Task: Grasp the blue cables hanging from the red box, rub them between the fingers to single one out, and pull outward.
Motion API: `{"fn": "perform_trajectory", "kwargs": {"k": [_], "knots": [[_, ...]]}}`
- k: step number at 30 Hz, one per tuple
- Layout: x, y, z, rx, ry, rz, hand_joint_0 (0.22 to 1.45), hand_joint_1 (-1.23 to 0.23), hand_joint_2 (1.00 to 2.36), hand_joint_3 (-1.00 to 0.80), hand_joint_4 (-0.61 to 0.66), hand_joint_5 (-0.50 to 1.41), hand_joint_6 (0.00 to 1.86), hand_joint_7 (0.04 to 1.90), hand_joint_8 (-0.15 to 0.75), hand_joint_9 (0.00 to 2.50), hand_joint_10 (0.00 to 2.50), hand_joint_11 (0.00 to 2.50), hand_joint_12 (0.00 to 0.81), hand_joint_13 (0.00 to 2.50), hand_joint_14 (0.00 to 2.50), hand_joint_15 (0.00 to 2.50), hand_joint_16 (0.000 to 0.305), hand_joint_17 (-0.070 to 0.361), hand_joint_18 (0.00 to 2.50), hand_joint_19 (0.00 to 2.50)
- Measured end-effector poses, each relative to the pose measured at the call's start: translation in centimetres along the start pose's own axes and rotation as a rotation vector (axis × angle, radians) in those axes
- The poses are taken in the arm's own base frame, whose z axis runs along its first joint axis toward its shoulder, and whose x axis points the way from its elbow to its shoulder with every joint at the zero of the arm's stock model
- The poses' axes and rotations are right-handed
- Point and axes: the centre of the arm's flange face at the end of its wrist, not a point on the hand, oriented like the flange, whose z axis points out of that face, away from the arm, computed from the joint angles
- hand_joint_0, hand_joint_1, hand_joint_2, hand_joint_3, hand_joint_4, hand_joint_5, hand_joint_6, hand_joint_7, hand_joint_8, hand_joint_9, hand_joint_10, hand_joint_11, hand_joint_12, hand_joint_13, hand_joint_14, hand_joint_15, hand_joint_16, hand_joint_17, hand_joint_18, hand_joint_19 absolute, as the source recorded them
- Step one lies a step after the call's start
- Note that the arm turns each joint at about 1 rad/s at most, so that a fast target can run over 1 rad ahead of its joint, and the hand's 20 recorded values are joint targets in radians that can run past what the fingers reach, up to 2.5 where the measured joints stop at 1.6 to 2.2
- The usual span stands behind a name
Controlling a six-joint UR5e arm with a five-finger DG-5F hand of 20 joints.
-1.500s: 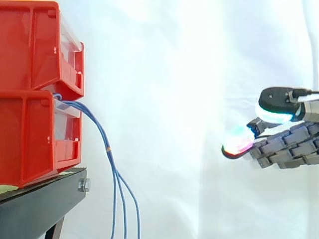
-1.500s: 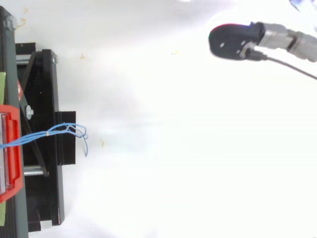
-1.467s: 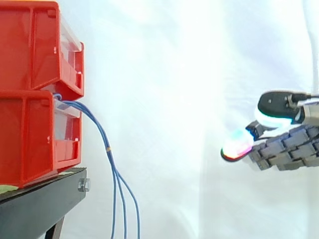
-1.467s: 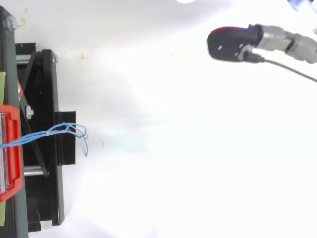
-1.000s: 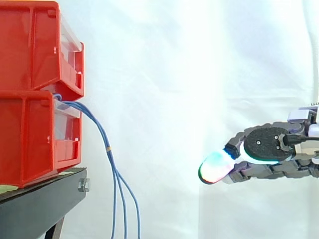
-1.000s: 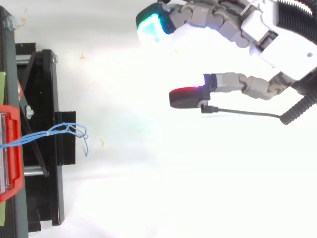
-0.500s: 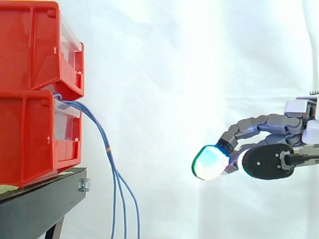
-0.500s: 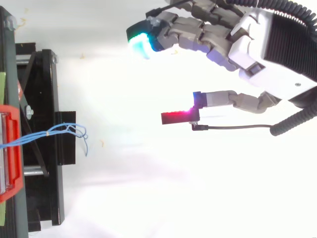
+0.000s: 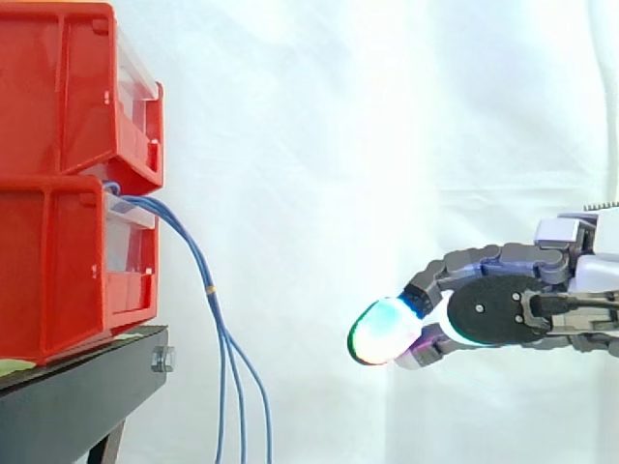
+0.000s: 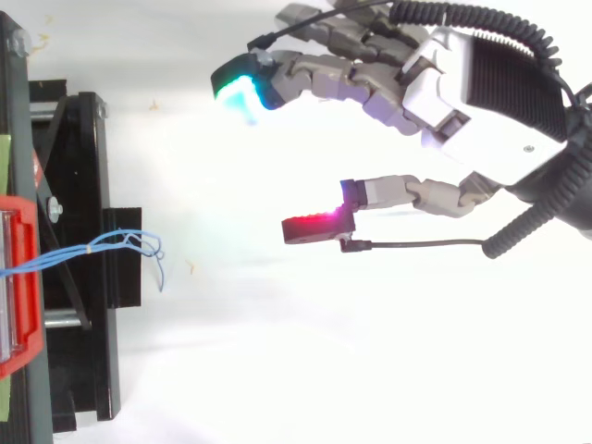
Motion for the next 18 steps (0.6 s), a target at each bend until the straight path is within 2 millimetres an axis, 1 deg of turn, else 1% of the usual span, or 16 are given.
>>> {"fn": "perform_trajectory", "kwargs": {"k": [5, 11, 14, 16, 18], "knots": [[0.2, 0.1, 0.3, 0.002, 0.003, 0.123, 0.52, -0.55, 1.00, -0.46, 0.20, -0.19, 0.50, 0.74, 0.225, 0.59, 0.00, 0.10, 0.323, 0.33, 0.00, 0.13, 0.042, 0.095, 0.03, 0.03], [0.6, -0.1, 0.5, -0.001, -0.001, 0.157, 0.52, -0.55, 1.00, -0.45, 0.20, -0.18, 0.50, 0.75, 0.225, 0.60, 0.00, 0.11, 0.322, 0.34, 0.00, 0.13, 0.042, 0.094, 0.04, 0.03], [2.0, -0.5, 1.2, -0.002, 0.005, 0.181, 0.52, -0.55, 1.00, -0.45, 0.20, -0.18, 0.50, 0.75, 0.224, 0.61, 0.00, 0.13, 0.322, 0.34, 0.00, 0.13, 0.042, 0.094, 0.04, 0.03], [3.1, -0.4, 1.9, -0.008, 0.016, 0.217, 0.52, -0.55, 1.00, -0.45, 0.20, -0.18, 0.50, 0.75, 0.225, 0.61, 0.00, 0.13, 0.322, 0.34, 0.01, 0.14, 0.042, 0.094, 0.04, 0.03], [3.6, -0.2, 2.4, -0.010, 0.024, 0.245, 0.52, -0.55, 1.00, -0.45, 0.20, -0.18, 0.50, 0.75, 0.226, 0.62, 0.00, 0.15, 0.321, 0.34, 0.01, 0.14, 0.042, 0.094, 0.04, 0.03]]}}
